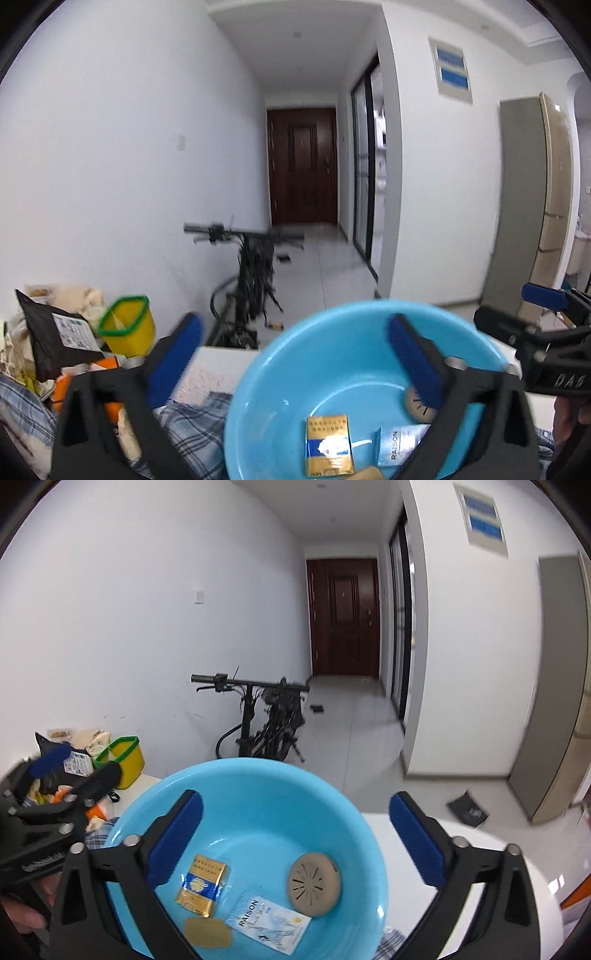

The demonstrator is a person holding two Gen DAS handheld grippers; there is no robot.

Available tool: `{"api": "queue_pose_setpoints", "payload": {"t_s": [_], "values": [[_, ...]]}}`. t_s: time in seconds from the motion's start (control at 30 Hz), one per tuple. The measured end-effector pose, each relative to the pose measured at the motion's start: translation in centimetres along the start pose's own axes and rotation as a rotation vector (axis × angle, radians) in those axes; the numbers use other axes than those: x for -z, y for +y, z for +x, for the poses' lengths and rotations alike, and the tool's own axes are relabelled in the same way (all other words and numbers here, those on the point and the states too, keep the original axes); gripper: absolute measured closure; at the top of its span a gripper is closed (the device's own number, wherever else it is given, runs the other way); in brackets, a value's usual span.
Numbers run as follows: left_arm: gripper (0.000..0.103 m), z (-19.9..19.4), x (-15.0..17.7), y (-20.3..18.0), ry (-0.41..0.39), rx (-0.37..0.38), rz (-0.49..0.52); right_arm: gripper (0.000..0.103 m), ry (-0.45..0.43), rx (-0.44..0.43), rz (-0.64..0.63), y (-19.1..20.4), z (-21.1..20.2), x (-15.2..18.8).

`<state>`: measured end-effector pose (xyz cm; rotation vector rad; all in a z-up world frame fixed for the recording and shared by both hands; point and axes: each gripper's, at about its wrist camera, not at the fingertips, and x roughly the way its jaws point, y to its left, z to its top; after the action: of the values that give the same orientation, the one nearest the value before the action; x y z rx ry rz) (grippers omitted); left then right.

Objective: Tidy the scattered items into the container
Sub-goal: 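Raise both open tools away from the basin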

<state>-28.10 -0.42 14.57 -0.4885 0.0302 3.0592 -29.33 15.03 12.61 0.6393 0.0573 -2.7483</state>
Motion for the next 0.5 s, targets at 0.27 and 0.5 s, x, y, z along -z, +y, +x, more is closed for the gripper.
{"api": "queue_pose_setpoints", "payload": {"t_s": [0.27, 0.5], "values": [[0.000, -1.0, 0.6, 0.4, -0.046, -0.097, 0.026, 0.001, -0.037, 0.007, -0.011, 0.7, -1.1, -0.4], [0.000, -1.5, 0.7, 2.3, 0.006, -0.058, -0.041, 0.000, -0.043, 0.003, 0.025, 0.1, -2.6, -0.1]]}}
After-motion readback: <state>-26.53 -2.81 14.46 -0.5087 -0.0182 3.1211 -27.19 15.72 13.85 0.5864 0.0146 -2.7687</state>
